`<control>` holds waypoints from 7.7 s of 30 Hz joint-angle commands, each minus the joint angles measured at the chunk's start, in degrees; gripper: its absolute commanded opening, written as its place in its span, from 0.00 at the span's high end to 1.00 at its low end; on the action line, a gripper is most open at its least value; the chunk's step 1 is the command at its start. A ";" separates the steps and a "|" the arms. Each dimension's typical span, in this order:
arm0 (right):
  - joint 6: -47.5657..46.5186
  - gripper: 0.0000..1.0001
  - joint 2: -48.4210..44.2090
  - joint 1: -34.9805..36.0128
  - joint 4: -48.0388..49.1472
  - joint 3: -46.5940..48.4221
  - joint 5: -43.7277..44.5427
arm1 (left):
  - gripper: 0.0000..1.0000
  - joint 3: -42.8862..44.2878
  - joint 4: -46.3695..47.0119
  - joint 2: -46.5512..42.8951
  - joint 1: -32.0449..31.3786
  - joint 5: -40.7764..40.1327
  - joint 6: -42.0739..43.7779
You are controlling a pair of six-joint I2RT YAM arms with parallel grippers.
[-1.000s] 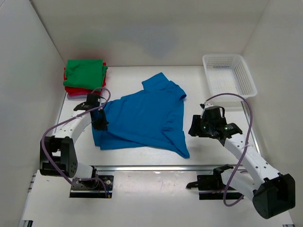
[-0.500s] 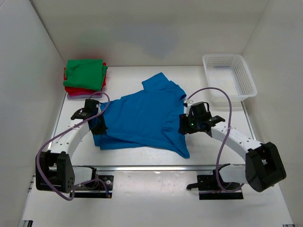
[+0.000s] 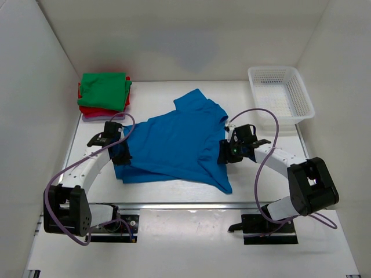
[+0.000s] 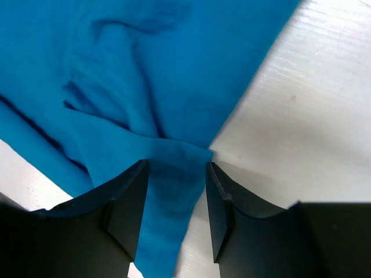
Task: Fold and stack the t-shirts
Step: Flatten out the tshirt
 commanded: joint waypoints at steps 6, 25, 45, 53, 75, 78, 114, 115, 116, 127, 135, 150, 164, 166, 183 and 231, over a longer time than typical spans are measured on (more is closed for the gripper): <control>1.36 0.57 1.06 -1.48 6.10 -1.68 -1.46 | 1.00 0.32 0.62 -1.15 -0.17 -0.29 0.94; 1.10 0.49 2.65 -3.16 6.19 -3.44 4.16 | 1.00 0.23 0.27 -1.51 0.26 -0.38 1.38; 0.13 0.63 2.29 -4.74 -2.24 -2.82 -8.41 | 1.00 0.49 0.18 -1.86 0.61 -0.12 1.48; -0.22 1.00 -0.95 -6.50 -3.47 -2.30 -7.27 | 1.00 0.41 0.09 -2.29 0.09 0.06 1.39; -2.85 1.00 -26.19 -15.11 -31.08 35.06 3.20 | 1.00 32.65 -9.05 -4.86 -0.27 -5.83 0.68; -2.94 1.00 -21.81 -12.57 -26.61 35.75 4.85 | 1.00 37.83 -6.61 -0.11 0.09 -6.18 -0.19; -7.52 1.00 -28.90 -11.33 -12.09 39.53 8.02 | 0.96 117.04 -30.31 37.44 5.88 9.73 -3.09; -7.08 1.00 -29.60 -11.77 -12.44 41.80 7.41 | 0.97 116.69 -31.01 35.52 5.80 9.12 -3.10; -6.64 1.00 -29.61 -12.12 -13.31 44.43 6.45 | 0.97 116.69 -31.72 33.76 5.71 8.50 -3.18; -8.75 1.00 -21.62 -14.58 -14.72 62.73 4.07 | 1.00 117.21 -30.24 23.29 4.66 3.75 -3.80; -8.49 1.00 -12.23 -18.18 -16.14 73.81 1.35 | 1.00 116.95 -28.91 26.69 4.92 4.19 -4.24; -10.60 1.00 12.32 -22.11 -9.29 97.36 -0.75 | 1.00 116.59 0.05 47.37 12.20 21.05 -15.64; -8.76 1.00 -13.78 -20.12 -9.19 44.66 1.43 | 1.00 102.60 -32.95 41.76 0.89 11.67 0.42; -7.70 1.00 -17.99 -17.24 -11.99 34.49 2.65 | 1.00 95.61 -35.14 40.60 -3.23 4.06 0.16; 11.29 1.00 -33.73 -6.50 -26.77 -2.90 11.54 | 1.00 1.74 0.61 4.39 3.86 7.88 1.73; -7.96 1.00 -9.72 -23.90 -11.74 59.21 1.87 | 1.00 87.17 -9.19 30.22 8.29 15.81 0.67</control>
